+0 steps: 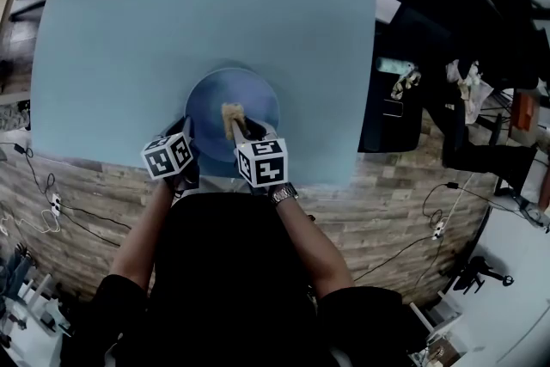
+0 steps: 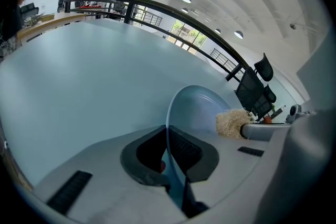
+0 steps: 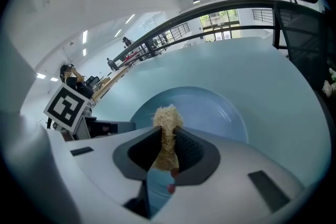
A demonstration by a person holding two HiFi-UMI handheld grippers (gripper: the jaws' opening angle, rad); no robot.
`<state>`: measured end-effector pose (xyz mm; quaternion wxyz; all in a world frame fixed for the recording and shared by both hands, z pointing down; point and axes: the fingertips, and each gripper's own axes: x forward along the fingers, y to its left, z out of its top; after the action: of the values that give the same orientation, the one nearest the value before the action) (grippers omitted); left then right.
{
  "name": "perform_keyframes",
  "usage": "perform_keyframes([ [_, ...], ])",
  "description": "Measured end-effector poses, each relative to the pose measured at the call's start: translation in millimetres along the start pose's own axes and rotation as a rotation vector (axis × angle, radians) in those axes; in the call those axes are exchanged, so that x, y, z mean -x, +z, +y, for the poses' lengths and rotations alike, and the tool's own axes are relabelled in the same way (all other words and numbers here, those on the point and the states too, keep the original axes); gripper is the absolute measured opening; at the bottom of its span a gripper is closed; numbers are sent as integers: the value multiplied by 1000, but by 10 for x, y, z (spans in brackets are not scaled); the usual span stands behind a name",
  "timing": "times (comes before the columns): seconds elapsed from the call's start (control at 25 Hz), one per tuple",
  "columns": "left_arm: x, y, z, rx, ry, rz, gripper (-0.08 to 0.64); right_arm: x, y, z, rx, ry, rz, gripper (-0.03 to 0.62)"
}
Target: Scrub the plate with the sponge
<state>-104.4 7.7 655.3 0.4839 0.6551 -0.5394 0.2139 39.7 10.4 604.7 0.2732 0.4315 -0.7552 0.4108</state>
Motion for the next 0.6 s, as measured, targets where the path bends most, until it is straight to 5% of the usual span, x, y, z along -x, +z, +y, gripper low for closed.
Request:
perform_keyframes([
  [0.6, 0, -7, -4, 30, 0, 13, 11, -288, -181, 543, 57, 94, 60, 72],
])
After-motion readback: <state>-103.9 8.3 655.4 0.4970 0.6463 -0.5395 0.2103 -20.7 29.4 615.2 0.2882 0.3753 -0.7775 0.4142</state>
